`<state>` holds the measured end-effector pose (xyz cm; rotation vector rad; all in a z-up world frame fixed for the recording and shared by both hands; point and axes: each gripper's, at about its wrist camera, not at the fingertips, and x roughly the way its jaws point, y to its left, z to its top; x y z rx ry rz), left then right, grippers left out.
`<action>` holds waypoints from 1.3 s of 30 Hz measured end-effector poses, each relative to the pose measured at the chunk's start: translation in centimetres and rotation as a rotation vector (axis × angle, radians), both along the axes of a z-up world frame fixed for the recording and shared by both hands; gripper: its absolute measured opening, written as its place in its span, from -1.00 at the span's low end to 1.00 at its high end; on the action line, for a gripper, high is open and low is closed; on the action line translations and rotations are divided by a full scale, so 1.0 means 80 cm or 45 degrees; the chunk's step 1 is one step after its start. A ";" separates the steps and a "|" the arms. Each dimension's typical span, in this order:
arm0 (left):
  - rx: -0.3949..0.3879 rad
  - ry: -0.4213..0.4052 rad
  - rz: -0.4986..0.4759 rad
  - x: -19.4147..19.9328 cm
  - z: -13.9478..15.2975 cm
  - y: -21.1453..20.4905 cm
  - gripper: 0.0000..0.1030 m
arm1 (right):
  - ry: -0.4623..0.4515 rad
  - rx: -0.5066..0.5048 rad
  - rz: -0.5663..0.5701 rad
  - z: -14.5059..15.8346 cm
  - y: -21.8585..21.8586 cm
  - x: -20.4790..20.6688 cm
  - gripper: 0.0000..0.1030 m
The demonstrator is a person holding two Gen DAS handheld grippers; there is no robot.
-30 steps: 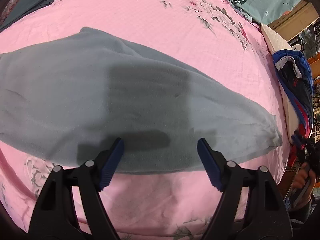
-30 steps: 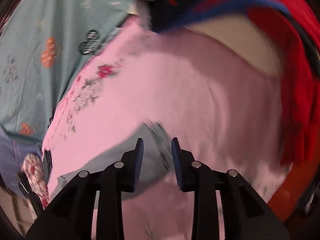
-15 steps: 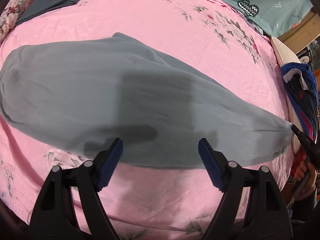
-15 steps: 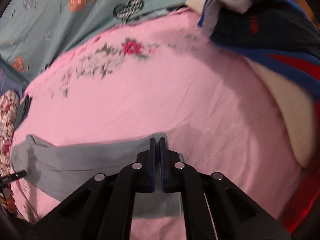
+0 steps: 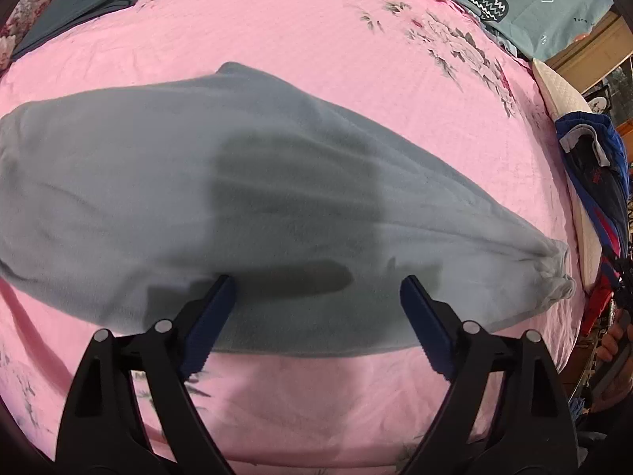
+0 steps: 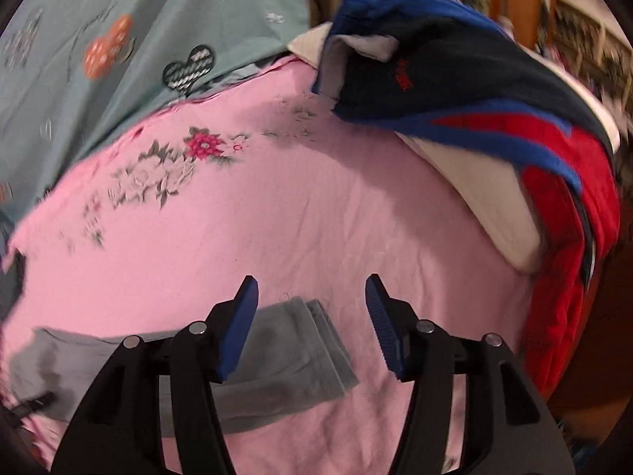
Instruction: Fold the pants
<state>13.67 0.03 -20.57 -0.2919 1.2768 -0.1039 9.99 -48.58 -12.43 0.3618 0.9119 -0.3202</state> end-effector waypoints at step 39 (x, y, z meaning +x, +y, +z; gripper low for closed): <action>-0.045 -0.114 0.128 -0.029 0.047 0.111 0.78 | -0.272 -0.249 0.650 0.079 0.259 -0.012 -0.91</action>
